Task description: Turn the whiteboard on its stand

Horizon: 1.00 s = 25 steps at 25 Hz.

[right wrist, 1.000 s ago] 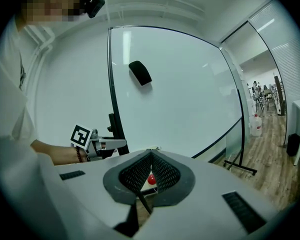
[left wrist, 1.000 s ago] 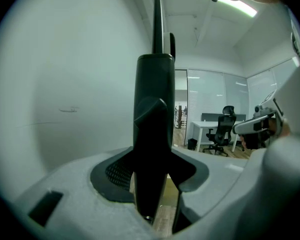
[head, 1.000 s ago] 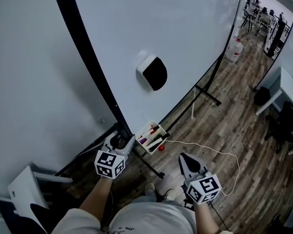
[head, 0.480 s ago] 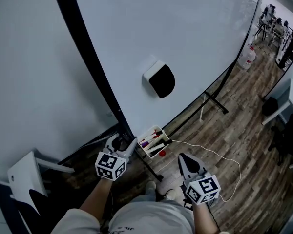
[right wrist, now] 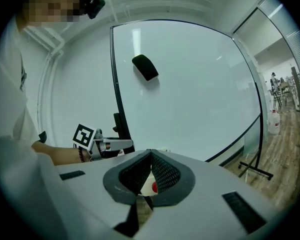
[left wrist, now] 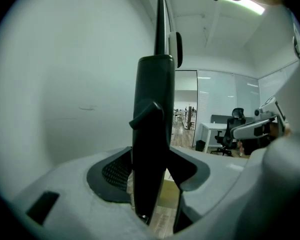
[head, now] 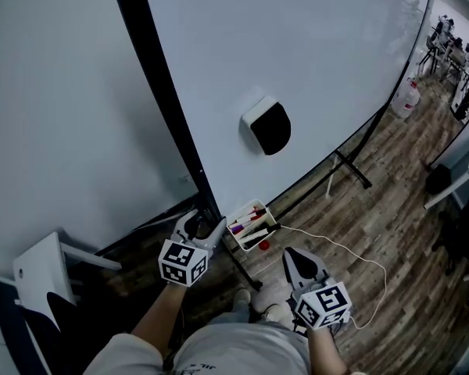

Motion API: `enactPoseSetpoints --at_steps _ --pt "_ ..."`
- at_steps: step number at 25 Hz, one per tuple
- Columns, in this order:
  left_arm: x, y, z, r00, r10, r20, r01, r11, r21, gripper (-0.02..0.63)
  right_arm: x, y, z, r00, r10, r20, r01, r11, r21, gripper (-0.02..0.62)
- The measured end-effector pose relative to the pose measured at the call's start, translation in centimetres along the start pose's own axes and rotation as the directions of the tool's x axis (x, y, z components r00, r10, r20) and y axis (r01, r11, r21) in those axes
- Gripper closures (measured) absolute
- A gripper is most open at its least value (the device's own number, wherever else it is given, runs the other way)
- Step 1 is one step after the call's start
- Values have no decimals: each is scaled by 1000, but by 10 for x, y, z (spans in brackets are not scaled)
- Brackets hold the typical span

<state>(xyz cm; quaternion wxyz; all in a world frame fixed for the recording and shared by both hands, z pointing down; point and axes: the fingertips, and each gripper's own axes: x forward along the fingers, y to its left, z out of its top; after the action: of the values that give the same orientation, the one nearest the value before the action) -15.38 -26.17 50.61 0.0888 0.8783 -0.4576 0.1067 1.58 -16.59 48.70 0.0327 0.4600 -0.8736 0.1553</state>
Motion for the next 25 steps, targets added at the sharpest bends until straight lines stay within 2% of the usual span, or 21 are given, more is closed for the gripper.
enactPoseSetpoints --at_steps 5,13,16,22,25 --pt "-9 -1 -2 1000 26 10 -26 1000 -16 396 -1 2 -2 1000 12 -2 -12 1000 2 589" --pt "-39 -6 -18 997 75 -27 -76 996 -46 396 -3 8 -5 999 38 -12 -38 999 -4 589" --pt "-47 -17 -22 997 69 -40 -71 997 -42 399 -3 9 -4 999 48 -12 -48 999 -11 589" --pt "-50 -58 -18 999 -19 -33 17 998 -57 490 -8 12 -4 998 54 -16 -55 998 -16 589" --pt "-42 -84 -15 999 -45 -7 45 998 -33 547 -12 9 -4 999 42 -11 -42 999 -12 589"
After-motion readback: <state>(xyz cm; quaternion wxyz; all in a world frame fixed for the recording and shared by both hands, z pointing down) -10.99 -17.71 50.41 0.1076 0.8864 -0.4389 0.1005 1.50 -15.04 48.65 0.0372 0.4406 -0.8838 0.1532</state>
